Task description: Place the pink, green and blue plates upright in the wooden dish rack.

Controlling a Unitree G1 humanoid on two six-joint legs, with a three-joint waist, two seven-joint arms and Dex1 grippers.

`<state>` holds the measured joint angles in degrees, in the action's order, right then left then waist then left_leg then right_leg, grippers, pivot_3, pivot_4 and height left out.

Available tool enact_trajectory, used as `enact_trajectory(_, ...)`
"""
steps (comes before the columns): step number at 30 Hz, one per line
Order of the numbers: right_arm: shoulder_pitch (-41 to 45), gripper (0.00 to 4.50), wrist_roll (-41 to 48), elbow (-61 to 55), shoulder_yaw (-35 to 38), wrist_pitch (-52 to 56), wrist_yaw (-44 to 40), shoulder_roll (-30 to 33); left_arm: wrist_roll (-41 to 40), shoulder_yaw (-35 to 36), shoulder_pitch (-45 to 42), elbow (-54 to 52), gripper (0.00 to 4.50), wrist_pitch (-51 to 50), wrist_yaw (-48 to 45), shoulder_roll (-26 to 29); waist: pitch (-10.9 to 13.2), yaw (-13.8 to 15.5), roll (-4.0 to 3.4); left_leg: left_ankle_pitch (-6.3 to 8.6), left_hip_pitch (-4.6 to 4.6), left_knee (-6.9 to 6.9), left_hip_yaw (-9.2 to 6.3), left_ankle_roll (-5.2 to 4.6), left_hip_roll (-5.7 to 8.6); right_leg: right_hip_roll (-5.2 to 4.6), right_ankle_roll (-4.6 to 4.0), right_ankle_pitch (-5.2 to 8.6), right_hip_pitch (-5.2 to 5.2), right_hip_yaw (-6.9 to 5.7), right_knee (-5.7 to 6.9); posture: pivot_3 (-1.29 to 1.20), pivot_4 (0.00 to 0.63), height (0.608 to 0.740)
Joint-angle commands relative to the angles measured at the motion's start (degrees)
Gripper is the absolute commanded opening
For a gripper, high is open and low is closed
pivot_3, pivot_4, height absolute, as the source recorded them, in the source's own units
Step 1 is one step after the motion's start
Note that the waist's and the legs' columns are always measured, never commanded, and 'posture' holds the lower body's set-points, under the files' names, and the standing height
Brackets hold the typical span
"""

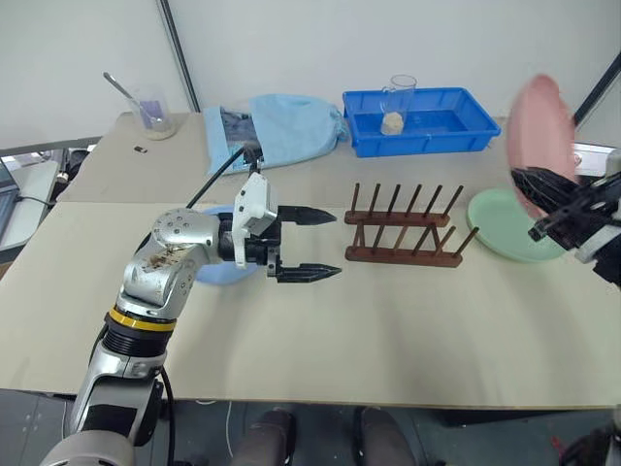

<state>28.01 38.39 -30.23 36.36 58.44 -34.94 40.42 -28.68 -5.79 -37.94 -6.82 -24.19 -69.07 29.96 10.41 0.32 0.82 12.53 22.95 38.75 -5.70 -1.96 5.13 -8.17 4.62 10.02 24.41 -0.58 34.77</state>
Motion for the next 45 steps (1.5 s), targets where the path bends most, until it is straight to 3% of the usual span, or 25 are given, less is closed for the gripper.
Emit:
enact_trajectory(1, 4.6, 0.08, 8.9, 4.9, 3.4, 4.1, 0.6, 0.9, -1.6, 1.5, -0.3, -2.8, 4.50, -0.4, 0.6, 0.7, 0.0, 0.2, 0.00, 0.02, 0.00, -0.01, 0.00, -0.04, 0.00, 0.00, -0.02, -0.01, 0.00, -0.01, -0.04, 0.00, 0.150, 0.740)
enact_trajectory(8, 9.2, 0.08, 17.5, 17.0, 2.2, 9.0, 0.8, 3.0, -2.9, 1.6, -0.3, -4.8, 4.50, -1.8, 2.4, 0.2, 0.0, 0.3, -0.01, 0.12, 0.18, -0.03, 0.02, -0.19, 0.05, 0.00, -0.33, -0.15, 0.15, 0.00, -0.17, 0.00, 0.150, 0.740)
enact_trajectory(25, 13.5, 0.08, 20.3, 34.8, -1.5, 8.4, -2.9, 8.1, -2.7, 0.9, -0.7, -5.1, 4.50, -0.7, 3.9, -1.0, 0.0, 0.0, 0.00, 0.12, 0.15, -0.02, 0.11, -0.19, 0.04, 0.01, -0.16, -0.06, 0.15, 0.04, -0.15, 0.00, 0.150, 0.740)
enact_trajectory(32, 16.0, 0.08, 24.2, 34.7, 0.2, 11.4, 0.6, 7.2, -2.7, 1.0, -0.4, -5.5, 4.50, -0.7, 4.0, -0.8, 0.0, -0.1, 0.00, 0.12, 0.17, -0.03, 0.10, -0.19, 0.04, 0.01, -0.18, -0.07, 0.16, 0.04, -0.16, 0.00, 0.150, 0.740)
enact_trajectory(45, 11.9, 0.08, 28.4, 33.0, 0.7, 11.7, 5.7, 6.3, -2.7, 0.4, -0.5, -5.4, 4.50, -0.4, 4.4, -1.4, 0.0, -0.1, -0.01, 0.12, 0.17, -0.01, 0.11, -0.20, 0.05, 0.01, -0.19, -0.08, 0.15, 0.05, -0.15, 0.00, 0.150, 0.740)
